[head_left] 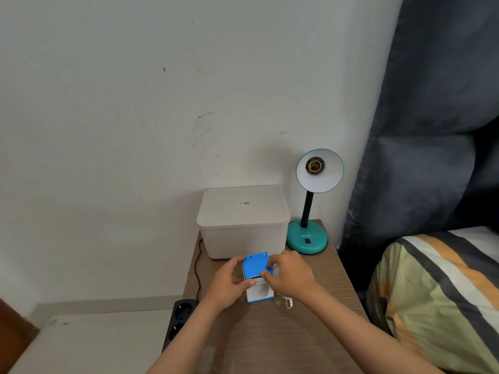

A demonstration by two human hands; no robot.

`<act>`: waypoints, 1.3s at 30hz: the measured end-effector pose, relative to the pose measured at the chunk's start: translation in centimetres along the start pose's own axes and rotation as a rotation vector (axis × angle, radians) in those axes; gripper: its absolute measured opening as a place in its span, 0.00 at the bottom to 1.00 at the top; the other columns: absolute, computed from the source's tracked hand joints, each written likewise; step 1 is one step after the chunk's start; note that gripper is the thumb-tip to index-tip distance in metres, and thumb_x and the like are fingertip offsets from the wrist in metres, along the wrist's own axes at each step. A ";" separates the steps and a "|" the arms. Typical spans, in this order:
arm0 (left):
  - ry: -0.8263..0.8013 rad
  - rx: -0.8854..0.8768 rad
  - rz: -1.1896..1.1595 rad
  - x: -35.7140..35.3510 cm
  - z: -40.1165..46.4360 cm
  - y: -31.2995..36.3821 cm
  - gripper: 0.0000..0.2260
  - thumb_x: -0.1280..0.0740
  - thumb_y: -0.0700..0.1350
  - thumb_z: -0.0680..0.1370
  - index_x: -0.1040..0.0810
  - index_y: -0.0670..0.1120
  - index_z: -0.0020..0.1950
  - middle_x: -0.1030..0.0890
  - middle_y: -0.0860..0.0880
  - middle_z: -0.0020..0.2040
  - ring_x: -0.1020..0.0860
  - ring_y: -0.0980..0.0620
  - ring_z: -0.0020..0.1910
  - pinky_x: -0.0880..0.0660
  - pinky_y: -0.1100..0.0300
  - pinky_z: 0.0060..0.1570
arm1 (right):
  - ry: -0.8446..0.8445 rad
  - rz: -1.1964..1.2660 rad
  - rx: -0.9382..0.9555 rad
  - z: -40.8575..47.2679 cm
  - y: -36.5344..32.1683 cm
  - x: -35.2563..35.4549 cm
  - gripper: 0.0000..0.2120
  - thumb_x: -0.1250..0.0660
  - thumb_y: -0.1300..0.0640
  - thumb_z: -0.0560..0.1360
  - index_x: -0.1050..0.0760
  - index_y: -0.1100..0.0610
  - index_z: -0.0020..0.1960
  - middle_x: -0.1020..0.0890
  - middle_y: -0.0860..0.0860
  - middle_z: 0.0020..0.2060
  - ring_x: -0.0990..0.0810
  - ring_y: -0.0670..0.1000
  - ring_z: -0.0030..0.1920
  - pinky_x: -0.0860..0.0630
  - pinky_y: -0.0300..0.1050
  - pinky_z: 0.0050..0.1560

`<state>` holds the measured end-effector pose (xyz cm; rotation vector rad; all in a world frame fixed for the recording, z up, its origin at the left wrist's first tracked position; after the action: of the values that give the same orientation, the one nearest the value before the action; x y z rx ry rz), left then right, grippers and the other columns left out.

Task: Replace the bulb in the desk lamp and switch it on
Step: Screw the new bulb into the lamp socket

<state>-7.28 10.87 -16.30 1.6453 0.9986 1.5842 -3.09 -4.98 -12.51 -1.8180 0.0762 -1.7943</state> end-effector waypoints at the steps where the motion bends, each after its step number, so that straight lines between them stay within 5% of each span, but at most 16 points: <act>1: 0.013 -0.011 0.069 0.0 0.0 0.1 0.28 0.28 0.51 0.72 0.35 0.55 0.68 0.32 0.50 0.72 0.23 0.53 0.61 0.23 0.59 0.56 | -0.026 0.079 -0.027 0.1 0.4 0.2 0.14 0.33 0.43 0.68 0.23 0.48 0.51 0.22 0.50 0.51 0.27 0.51 0.55 0.26 0.45 0.51; 4: 0.060 -0.081 0.306 -0.4 -0.6 0.9 0.30 0.34 0.56 0.74 0.40 0.52 0.73 0.42 0.50 0.77 0.43 0.53 0.75 0.37 0.57 0.68 | -0.174 0.405 -0.127 0.0 1.7 1.2 0.15 0.31 0.53 0.64 0.26 0.46 0.50 0.25 0.51 0.55 0.26 0.50 0.54 0.24 0.46 0.52; 8: 0.142 -0.091 0.356 -0.6 -1.4 1.9 0.29 0.36 0.55 0.76 0.42 0.50 0.74 0.46 0.47 0.77 0.48 0.51 0.76 0.39 0.56 0.69 | -0.270 0.616 -0.233 -1.5 4.2 4.5 0.21 0.31 0.61 0.70 0.31 0.50 0.60 0.27 0.53 0.56 0.25 0.51 0.53 0.21 0.46 0.50; 14: 0.213 -0.192 0.283 0.2 -0.1 7.1 0.27 0.36 0.53 0.77 0.41 0.50 0.74 0.41 0.50 0.75 0.41 0.52 0.74 0.40 0.59 0.69 | -0.003 0.828 -0.312 -1.7 7.1 11.2 0.17 0.35 0.42 0.73 0.30 0.52 0.54 0.22 0.58 0.48 0.18 0.53 0.29 0.22 0.42 0.25; 16: 0.232 -0.255 0.222 0.1 0.7 9.7 0.26 0.35 0.53 0.77 0.40 0.51 0.73 0.38 0.51 0.72 0.38 0.53 0.72 0.39 0.61 0.68 | 0.160 0.916 -0.287 -1.2 7.7 13.5 0.14 0.35 0.42 0.73 0.28 0.50 0.52 0.22 0.59 0.46 0.21 0.52 0.25 0.23 0.44 0.26; 20: 0.229 -0.352 0.172 -0.7 3.0 14.1 0.26 0.35 0.52 0.77 0.39 0.52 0.72 0.36 0.52 0.70 0.36 0.55 0.70 0.39 0.62 0.67 | 0.362 1.001 -0.202 0.1 8.3 16.1 0.19 0.29 0.56 0.71 0.30 0.50 0.60 0.23 0.58 0.52 0.17 0.55 0.36 0.19 0.47 0.35; 26: 0.289 -0.472 0.176 -1.0 7.7 19.3 0.24 0.34 0.48 0.76 0.36 0.48 0.71 0.32 0.49 0.67 0.32 0.53 0.66 0.36 0.63 0.63 | 0.643 0.437 -0.026 2.7 7.1 18.4 0.26 0.28 0.52 0.69 0.33 0.49 0.64 0.28 0.46 0.52 0.25 0.48 0.48 0.27 0.38 0.45; 31: 0.349 -0.556 0.219 -0.9 11.5 21.7 0.22 0.35 0.45 0.77 0.34 0.47 0.70 0.30 0.48 0.66 0.31 0.52 0.65 0.37 0.66 0.61 | 0.721 0.324 -0.027 5.0 6.7 17.7 0.27 0.28 0.53 0.69 0.32 0.51 0.65 0.35 0.53 0.59 0.28 0.47 0.42 0.28 0.38 0.44; 39: 0.357 -0.561 0.131 -2.0 14.7 21.9 0.26 0.35 0.38 0.76 0.38 0.47 0.73 0.32 0.47 0.67 0.31 0.52 0.65 0.34 0.65 0.62 | 0.663 0.170 -0.029 8.0 7.0 16.7 0.26 0.31 0.52 0.72 0.35 0.51 0.67 0.34 0.54 0.59 0.23 0.54 0.40 0.22 0.45 0.38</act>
<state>9.39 -1.10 0.44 1.0820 0.5342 2.0621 8.41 -15.05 0.05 -1.1223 0.4944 -2.1928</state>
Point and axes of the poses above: each hand's wrist, its own z-axis towards the middle knuckle, its own x-axis out of the back of the hand, y = z × x, the point moved 6 cm from there along z, towards the middle knuckle
